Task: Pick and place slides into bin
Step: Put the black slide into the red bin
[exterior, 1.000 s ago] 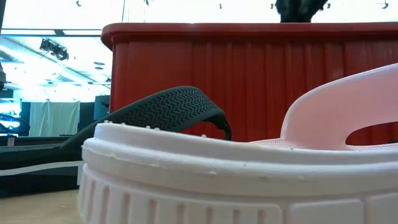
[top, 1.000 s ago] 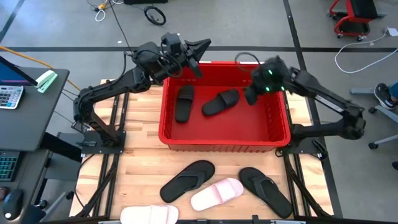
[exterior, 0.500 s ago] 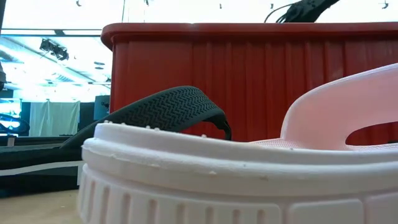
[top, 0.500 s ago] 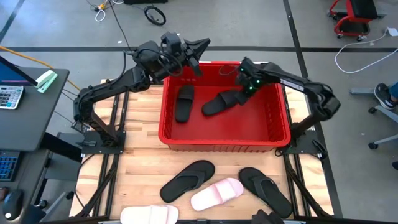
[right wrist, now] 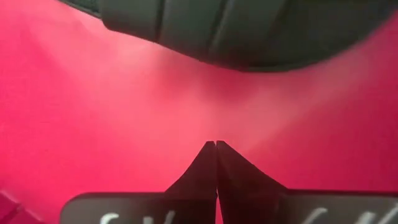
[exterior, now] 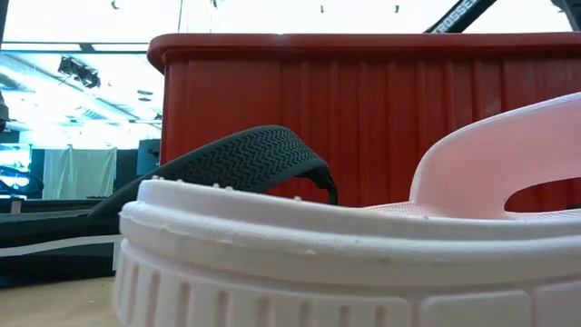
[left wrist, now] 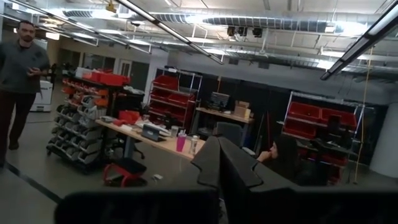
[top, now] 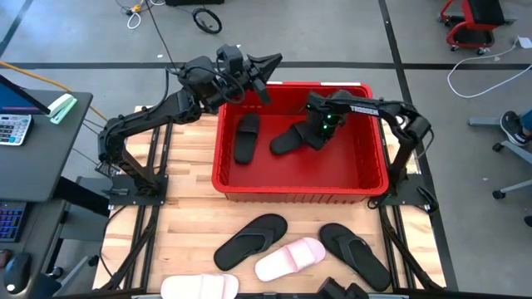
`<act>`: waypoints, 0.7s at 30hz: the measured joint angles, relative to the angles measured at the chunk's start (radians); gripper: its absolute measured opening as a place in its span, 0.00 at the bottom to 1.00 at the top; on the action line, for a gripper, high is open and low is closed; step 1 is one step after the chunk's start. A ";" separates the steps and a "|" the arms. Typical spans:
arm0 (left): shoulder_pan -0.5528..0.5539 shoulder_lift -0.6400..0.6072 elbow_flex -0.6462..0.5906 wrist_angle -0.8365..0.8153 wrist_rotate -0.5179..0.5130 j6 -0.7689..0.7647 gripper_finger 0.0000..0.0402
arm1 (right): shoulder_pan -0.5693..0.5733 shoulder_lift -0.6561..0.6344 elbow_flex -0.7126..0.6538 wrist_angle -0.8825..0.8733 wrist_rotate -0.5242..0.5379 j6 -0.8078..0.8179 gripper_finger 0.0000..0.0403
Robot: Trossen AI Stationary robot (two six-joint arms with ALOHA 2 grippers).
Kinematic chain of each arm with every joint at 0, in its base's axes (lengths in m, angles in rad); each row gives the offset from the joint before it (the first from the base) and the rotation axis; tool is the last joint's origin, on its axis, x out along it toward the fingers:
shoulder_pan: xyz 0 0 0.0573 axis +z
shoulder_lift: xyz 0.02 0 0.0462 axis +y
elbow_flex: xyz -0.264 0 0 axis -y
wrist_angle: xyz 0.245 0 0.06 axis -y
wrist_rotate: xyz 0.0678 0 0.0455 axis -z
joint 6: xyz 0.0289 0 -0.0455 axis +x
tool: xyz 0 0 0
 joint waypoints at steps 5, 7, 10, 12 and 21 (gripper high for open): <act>0.001 0.000 0.000 -0.001 0.000 -0.003 0.02 | 0.038 0.050 0.000 0.079 -0.001 0.001 0.00; 0.000 0.000 0.000 -0.001 0.000 -0.004 0.03 | 0.048 0.063 0.000 0.113 -0.002 0.004 0.00; 0.000 0.000 0.000 -0.001 0.000 -0.005 0.01 | 0.056 0.084 0.000 0.185 -0.001 0.020 0.00; 0.000 0.000 0.000 -0.001 0.000 -0.005 0.01 | 0.056 0.100 0.000 0.220 0.001 0.032 0.00; 0.000 0.000 0.000 -0.001 0.000 -0.032 0.01 | 0.056 0.136 -0.001 0.396 0.034 0.003 0.00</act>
